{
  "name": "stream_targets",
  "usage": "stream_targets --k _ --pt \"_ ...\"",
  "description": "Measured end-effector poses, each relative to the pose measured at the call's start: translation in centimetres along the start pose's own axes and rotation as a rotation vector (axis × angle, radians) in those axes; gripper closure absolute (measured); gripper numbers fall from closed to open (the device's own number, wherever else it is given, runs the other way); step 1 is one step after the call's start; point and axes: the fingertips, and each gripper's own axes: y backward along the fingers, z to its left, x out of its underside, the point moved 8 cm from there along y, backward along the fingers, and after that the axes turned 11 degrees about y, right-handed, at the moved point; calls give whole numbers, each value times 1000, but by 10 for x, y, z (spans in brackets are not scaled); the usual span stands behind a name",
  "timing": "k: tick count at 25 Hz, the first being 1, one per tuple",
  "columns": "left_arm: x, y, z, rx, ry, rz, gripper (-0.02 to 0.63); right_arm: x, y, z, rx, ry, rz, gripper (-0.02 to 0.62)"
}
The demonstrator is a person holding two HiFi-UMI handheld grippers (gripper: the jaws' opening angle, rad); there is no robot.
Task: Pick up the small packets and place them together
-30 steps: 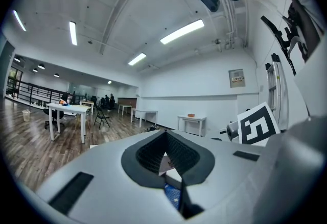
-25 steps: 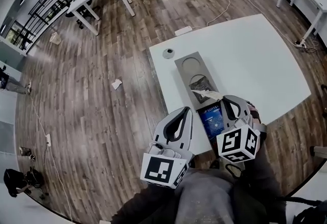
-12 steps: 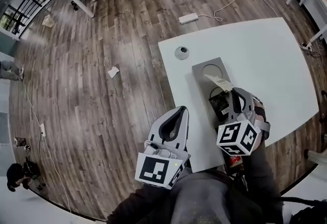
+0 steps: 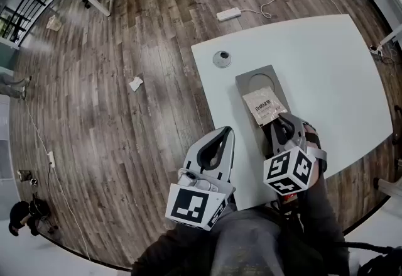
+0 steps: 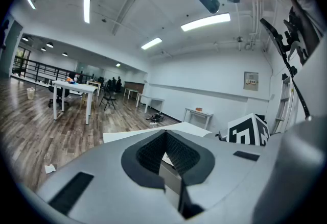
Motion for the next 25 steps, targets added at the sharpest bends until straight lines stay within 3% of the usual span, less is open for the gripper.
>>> stream_targets --k 3,10,20,25 --pt "2 3 -8 3 -8 1 603 4 5 4 -13 -16 -19 473" --pt "10 20 -42 9 -42 -18 603 21 39 7 64 -48 -75 469" --pt "33 49 -139 87 -112 -61 603 102 127 7 223 -170 -107 469" --pt "43 70 -183 124 -140 -82 603 128 169 25 243 -176 -130 469"
